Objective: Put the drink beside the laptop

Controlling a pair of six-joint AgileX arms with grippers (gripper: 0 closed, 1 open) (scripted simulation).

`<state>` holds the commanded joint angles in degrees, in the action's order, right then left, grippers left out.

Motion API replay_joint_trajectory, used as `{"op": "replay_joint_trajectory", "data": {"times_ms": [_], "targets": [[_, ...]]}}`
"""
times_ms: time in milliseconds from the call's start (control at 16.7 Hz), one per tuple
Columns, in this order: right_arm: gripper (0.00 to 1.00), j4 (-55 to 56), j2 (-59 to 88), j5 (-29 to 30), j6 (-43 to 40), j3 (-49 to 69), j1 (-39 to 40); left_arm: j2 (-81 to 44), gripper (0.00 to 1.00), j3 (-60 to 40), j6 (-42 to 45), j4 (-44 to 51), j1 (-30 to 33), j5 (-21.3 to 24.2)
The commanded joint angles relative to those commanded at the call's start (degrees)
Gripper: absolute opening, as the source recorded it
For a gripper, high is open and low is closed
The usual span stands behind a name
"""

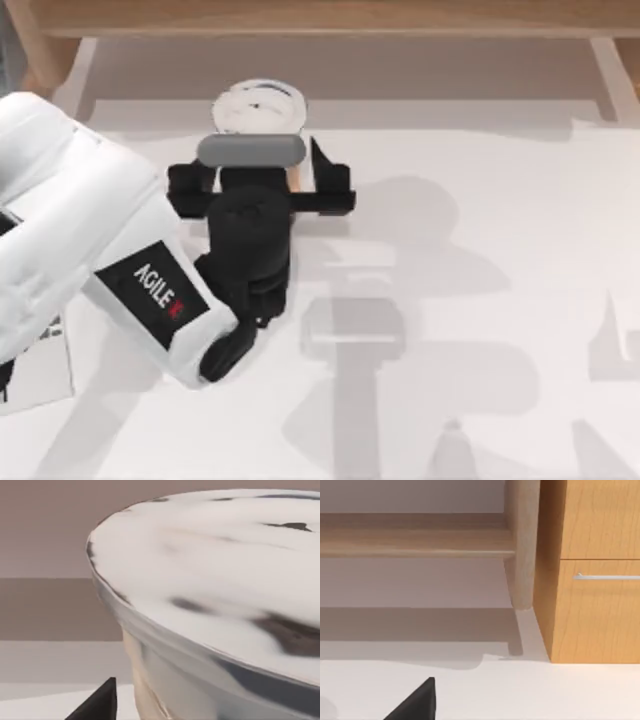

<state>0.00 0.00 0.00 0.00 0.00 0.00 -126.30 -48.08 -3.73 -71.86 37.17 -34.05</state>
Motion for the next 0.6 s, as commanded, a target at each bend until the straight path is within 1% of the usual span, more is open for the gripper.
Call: {"op": "replay_joint_trajectory", "data": {"times_ms": [600], "targets": [[1.00, 0.00, 0.00, 0.00, 0.00, 0.00, 0.00, 0.00, 0.17, 0.00, 0.00, 0.00, 0.00, 0.00]]}}
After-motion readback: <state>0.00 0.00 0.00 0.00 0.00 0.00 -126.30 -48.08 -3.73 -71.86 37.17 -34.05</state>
